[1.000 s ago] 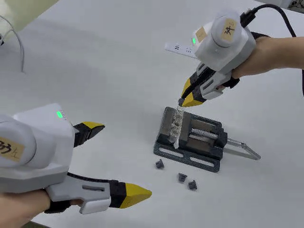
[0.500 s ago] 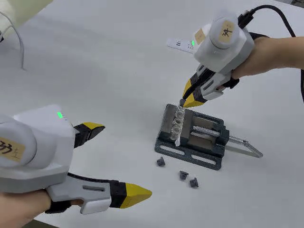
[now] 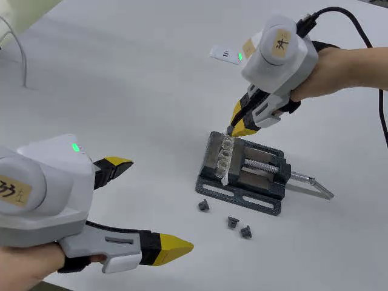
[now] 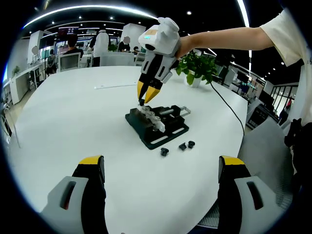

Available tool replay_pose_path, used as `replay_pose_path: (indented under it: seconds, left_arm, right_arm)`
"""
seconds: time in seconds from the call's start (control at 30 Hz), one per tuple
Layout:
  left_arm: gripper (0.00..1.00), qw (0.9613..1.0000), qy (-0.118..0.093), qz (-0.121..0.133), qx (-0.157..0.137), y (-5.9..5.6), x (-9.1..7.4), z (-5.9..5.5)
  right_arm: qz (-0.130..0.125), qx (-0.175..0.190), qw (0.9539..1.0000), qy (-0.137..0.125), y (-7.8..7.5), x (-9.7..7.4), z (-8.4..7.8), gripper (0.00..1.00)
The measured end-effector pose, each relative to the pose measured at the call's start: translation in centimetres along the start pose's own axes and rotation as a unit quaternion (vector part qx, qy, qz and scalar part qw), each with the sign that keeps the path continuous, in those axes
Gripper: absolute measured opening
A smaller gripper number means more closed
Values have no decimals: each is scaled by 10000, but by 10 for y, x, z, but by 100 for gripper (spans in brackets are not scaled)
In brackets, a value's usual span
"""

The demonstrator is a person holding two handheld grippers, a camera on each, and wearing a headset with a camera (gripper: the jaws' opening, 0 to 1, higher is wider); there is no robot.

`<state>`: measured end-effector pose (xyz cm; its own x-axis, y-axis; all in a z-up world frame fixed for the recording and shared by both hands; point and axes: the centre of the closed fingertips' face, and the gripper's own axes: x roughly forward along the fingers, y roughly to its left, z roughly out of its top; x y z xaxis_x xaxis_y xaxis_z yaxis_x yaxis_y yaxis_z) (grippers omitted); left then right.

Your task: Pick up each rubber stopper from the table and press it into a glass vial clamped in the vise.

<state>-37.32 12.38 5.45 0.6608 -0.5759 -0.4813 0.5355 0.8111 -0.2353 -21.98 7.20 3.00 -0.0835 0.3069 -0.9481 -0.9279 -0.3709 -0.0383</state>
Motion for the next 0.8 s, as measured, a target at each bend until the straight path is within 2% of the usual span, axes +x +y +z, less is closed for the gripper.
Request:
replay_pose_path:
  seconds: [0.23, 0.57, 0.8]
  left_arm:
    - [96, 10000, -19, -32, 22, -3, 2, 1]
    - [96, 10000, -34, -40, 12, -6, 1, 2]
    - [96, 10000, -26, -56, 14, -7, 2, 1]
  right_arm:
    - [-141, 325, 9993, 146, -1, 0, 1, 5]
    - [-439, 775, 9960, 117, 1, -1, -1, 5]
    - [-479, 721, 9962, 62, -1, -1, -2, 5]
